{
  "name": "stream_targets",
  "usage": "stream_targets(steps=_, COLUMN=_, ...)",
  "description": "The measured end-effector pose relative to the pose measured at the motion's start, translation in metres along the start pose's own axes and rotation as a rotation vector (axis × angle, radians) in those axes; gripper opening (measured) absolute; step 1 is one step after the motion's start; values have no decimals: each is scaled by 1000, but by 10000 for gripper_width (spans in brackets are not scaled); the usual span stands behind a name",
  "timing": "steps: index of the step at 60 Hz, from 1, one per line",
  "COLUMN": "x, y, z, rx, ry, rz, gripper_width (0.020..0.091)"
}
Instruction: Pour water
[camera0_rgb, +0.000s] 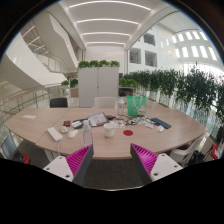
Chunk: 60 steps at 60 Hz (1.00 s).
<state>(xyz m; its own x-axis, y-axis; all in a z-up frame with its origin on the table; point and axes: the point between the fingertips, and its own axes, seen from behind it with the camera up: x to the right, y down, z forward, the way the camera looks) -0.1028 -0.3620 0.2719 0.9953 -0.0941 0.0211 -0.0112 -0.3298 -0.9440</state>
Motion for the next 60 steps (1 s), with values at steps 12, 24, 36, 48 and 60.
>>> stream_targets(steps=12, x=-47, y=27, z=46, rx=87, ry=-41, rz=18, gripper_width=827)
stream_targets(steps=24, x=-123, y=62, z=159, rx=109, ry=-131, rz=47, gripper_width=826)
stream_targets(steps=36, x=-168, y=70, z=279, rx=118, ry=-124, rz=30, gripper_width=817)
stream_targets(steps=48, x=-155, y=67, z=369, rx=111, ry=-46, rz=6, gripper_width=819)
stream_targets(steps=60, x=-163, y=75, z=404, rx=83, ry=-87, rz=-30, gripper_width=486)
